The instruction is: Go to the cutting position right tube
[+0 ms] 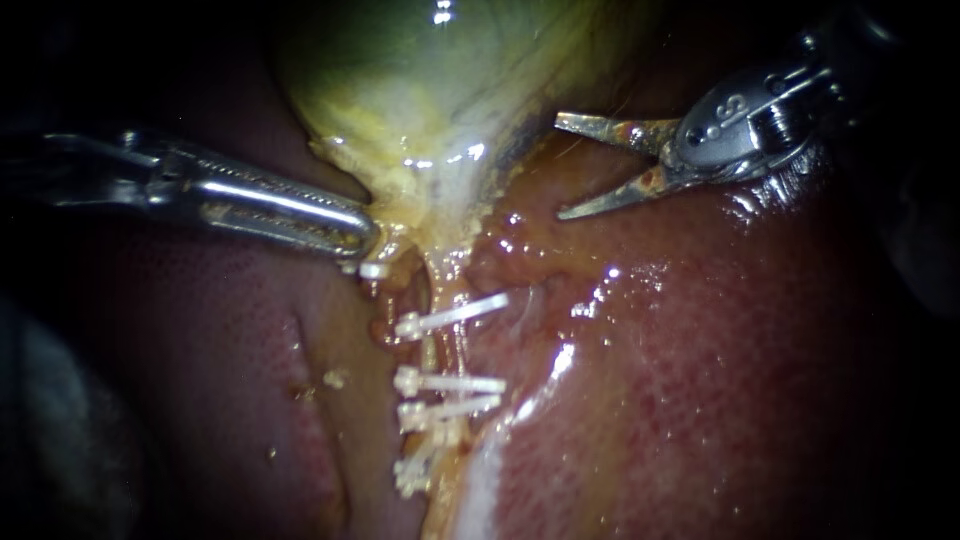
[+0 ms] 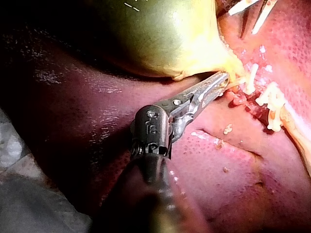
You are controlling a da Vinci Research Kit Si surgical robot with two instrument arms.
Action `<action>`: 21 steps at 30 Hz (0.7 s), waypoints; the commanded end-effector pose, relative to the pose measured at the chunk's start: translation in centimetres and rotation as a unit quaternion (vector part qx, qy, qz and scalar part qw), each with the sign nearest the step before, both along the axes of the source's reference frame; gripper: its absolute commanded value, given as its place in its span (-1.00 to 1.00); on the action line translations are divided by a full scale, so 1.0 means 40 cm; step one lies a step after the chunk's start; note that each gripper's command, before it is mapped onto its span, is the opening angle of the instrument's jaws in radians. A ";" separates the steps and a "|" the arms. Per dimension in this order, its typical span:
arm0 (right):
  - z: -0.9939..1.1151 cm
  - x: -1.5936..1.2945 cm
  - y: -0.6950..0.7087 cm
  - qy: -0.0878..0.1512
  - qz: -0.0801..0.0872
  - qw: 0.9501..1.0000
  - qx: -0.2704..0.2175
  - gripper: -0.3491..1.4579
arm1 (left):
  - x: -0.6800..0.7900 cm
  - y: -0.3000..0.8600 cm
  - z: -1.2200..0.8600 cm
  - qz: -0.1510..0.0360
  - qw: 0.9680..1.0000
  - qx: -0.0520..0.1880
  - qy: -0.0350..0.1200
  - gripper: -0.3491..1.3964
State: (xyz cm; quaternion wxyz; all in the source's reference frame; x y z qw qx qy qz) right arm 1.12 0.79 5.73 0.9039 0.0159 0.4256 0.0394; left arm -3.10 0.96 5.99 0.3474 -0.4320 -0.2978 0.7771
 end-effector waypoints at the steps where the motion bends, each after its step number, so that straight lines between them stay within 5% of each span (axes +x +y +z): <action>1: 0.0001 0.0000 -0.0001 0.000 0.000 1.000 0.000 0.97 | 0.0002 0.0002 -0.0003 0.000 1.000 0.000 0.000 -1.00; 6: 0.0001 0.0000 -0.0002 0.000 0.000 1.000 0.000 0.97 | 0.0040 0.0033 -0.0038 0.000 1.000 0.003 -0.002 -1.00; 13: 0.0002 0.0000 -0.0001 0.001 -0.001 1.000 0.001 0.97 | 0.0143 0.0114 -0.0118 -0.023 1.000 0.003 0.012 -1.00; 21: -0.0005 0.0010 -0.0033 0.029 0.004 0.998 0.053 0.97 | 0.0152 0.0117 -0.0106 -0.025 1.000 -0.001 0.014 -1.00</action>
